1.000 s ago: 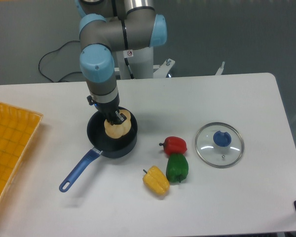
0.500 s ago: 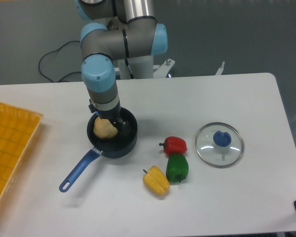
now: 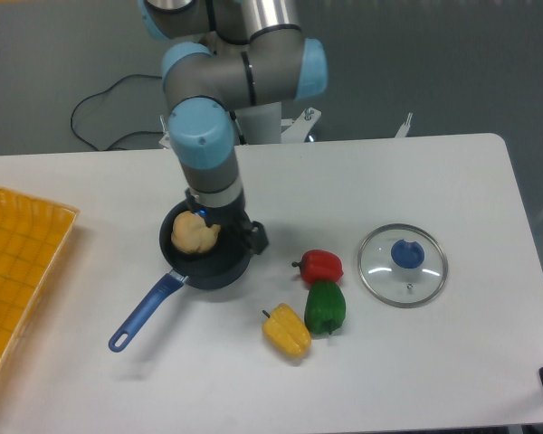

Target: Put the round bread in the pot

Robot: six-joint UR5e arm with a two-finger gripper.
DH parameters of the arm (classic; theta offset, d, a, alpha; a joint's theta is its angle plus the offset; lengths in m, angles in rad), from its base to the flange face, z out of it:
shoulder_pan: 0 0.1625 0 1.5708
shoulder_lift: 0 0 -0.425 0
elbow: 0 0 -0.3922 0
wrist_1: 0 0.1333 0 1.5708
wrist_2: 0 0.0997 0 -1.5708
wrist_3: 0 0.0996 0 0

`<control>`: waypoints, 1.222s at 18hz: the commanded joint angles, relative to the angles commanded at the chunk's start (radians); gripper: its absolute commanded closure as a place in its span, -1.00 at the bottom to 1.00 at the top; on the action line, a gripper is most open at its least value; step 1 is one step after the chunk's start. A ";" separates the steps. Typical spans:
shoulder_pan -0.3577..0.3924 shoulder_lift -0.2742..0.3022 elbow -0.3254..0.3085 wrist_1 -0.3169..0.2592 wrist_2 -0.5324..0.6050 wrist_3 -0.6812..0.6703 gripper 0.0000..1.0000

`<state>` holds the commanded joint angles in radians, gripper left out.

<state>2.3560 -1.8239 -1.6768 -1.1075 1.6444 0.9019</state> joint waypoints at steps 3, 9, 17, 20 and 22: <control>0.057 -0.014 0.049 -0.003 -0.002 0.104 -1.00; 0.202 -0.035 0.072 -0.014 -0.012 0.385 -1.00; 0.355 -0.083 0.100 -0.008 -0.048 0.595 -1.00; 0.376 -0.103 0.100 -0.006 -0.064 0.643 -1.00; 0.381 -0.103 0.100 -0.008 -0.071 0.660 -1.00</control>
<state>2.7366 -1.9267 -1.5769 -1.1152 1.5739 1.5616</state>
